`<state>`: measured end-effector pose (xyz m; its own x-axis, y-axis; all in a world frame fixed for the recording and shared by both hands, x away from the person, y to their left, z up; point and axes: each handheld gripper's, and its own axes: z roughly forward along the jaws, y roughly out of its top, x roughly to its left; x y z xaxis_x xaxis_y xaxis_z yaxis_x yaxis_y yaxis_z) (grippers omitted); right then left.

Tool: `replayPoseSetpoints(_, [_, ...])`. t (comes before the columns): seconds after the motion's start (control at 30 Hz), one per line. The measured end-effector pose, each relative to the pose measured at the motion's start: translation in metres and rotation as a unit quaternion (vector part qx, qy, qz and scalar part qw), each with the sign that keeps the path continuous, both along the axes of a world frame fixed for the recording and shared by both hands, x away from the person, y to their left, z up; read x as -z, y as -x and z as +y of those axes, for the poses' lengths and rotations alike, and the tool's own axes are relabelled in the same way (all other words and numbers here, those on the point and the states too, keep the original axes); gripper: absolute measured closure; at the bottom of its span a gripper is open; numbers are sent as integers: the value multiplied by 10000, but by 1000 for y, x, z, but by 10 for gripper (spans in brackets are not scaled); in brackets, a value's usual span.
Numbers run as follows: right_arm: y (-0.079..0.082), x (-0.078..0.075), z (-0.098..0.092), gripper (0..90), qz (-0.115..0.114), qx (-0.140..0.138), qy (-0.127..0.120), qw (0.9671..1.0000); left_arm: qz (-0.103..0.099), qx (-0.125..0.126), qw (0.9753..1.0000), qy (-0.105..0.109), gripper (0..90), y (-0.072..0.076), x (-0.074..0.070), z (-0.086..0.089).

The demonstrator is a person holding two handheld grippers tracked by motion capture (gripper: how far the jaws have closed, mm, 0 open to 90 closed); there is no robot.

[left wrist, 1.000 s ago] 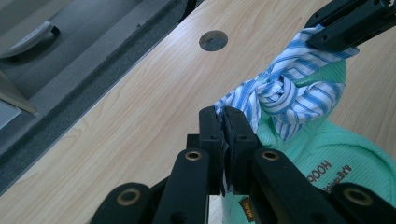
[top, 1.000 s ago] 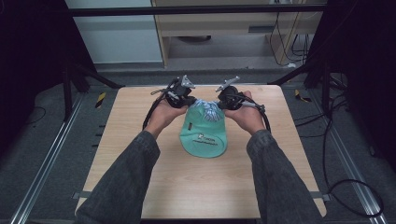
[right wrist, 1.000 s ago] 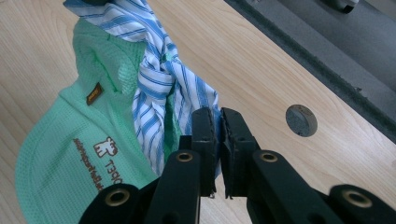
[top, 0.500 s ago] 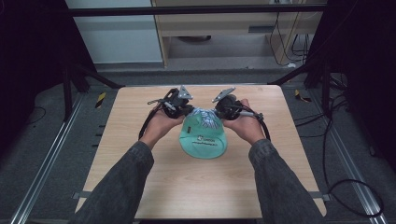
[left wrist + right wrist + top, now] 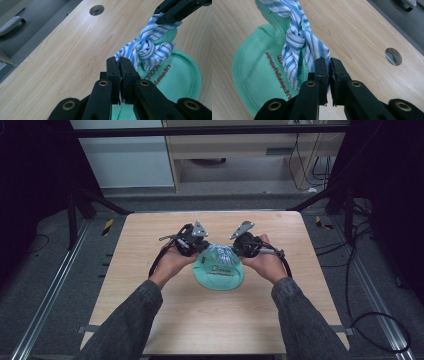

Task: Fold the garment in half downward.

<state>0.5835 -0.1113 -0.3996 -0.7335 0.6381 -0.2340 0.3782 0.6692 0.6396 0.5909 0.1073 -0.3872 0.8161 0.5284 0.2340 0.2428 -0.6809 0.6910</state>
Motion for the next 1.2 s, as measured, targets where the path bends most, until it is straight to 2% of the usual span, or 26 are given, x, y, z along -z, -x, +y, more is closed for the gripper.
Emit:
replayPoseSetpoints(0.93, [20, 21, 5, 844, 189, -338, 118, 9992, 186, 102, 9997, 137, 868, 19, 32, 13])
replayPoseSetpoints(1.2, [29, 30, 5, 844, 253, -435, 152, 9986, 271, 208, 9993, 163, 867, 27, 41, 14])
